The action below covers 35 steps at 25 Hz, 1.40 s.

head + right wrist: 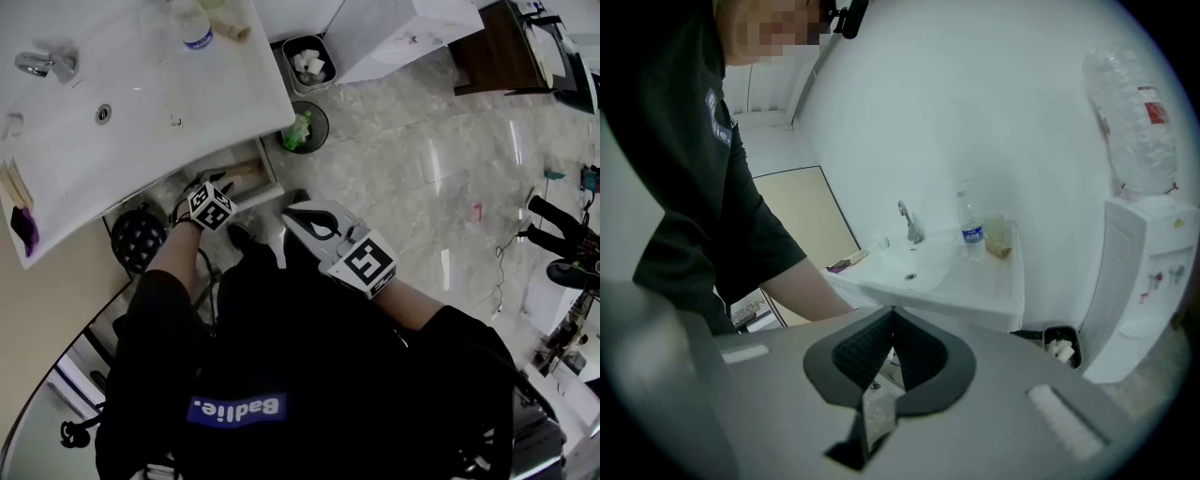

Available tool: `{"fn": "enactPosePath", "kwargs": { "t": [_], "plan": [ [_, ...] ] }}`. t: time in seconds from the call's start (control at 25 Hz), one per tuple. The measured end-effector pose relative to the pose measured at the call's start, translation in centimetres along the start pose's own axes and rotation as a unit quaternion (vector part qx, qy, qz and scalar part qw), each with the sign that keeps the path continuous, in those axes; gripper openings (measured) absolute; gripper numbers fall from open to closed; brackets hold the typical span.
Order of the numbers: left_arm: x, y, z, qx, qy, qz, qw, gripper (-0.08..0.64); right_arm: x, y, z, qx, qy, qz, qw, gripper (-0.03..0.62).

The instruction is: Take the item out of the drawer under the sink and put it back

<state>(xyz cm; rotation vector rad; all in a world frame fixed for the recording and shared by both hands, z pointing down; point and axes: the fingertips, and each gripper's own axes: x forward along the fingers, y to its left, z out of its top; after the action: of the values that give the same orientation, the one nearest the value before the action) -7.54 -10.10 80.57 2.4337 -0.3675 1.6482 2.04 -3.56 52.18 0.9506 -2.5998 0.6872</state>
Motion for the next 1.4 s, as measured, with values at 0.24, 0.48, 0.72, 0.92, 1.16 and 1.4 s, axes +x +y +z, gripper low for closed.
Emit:
{"fn": "enactPosePath", "kwargs": {
  "t": [0.24, 0.48, 0.72, 0.92, 1.16, 1.4],
  "plan": [
    [2.7, -0.6, -1.7, 0.075, 0.035, -0.005, 0.9966, 0.106, -0.4, 0.3, -0.9, 0.002, 0.0, -0.001, 1.0, 0.003],
    [5.5, 0.0, -2.4, 0.081, 0.051, -0.006, 0.9953, 0.106, -0.6, -0.1, -2.4, 0.013, 0.004, -0.003, 1.0, 0.002],
    [7.8, 0.6, -2.8, 0.095, 0.07, -0.011, 0.993, 0.106, -0.4, -0.2, -3.7, 0.01, 0.013, 0.001, 1.0, 0.002],
    [9.6, 0.4, -3.3, 0.133, 0.092, -0.014, 0.9866, 0.106, -0.5, -1.0, -4.8, 0.019, 0.023, -0.004, 1.0, 0.002],
    [11.2, 1.0, -3.9, 0.135, 0.111, -0.008, 0.9846, 0.106, -1.0, -1.6, -5.4, 0.022, 0.031, -0.01, 0.999, 0.002],
    [11.1, 1.6, -3.5, 0.124, 0.107, 0.003, 0.9865, 0.079, -1.6, -2.0, -5.4, 0.027, 0.033, -0.015, 0.999, 0.002]
  ]
}}
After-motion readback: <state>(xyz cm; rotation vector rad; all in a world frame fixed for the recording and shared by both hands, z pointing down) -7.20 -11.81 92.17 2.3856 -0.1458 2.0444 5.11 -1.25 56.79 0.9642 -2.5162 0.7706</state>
